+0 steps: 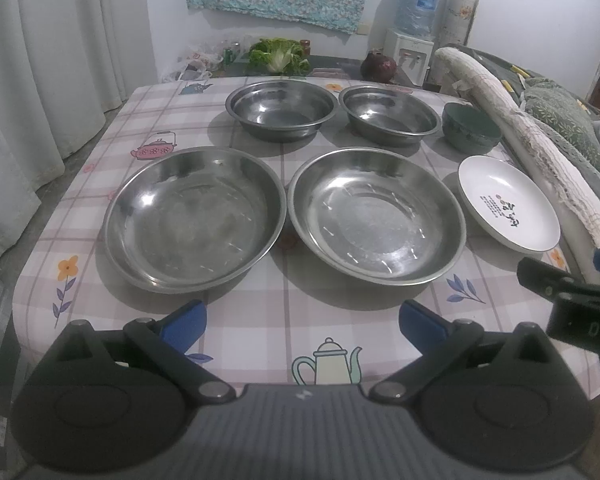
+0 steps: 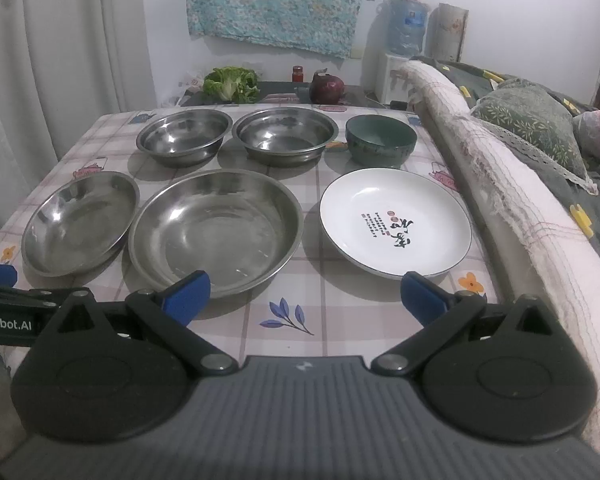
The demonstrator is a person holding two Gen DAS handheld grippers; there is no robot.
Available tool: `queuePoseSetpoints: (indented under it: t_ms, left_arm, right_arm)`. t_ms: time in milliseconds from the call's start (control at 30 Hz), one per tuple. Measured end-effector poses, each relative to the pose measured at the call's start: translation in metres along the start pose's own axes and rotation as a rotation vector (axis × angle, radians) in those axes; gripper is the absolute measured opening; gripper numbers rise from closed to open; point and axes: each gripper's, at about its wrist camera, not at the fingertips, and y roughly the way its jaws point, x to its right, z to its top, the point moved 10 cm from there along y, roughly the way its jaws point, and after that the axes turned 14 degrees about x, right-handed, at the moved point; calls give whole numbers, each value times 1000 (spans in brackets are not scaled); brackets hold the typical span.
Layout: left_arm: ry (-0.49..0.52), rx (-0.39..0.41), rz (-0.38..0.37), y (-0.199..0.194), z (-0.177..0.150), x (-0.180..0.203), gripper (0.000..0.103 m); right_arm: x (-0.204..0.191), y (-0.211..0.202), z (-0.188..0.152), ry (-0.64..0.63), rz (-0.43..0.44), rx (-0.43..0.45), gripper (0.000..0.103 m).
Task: Organize plates and bowls
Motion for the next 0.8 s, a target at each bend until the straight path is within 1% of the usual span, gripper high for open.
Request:
queuePoseSetpoints:
  t_ms: [800]
  left_arm:
    - [6, 0, 15, -1, 3, -3, 103]
  right_arm:
    - [1, -2, 1, 11, 3, -3, 102]
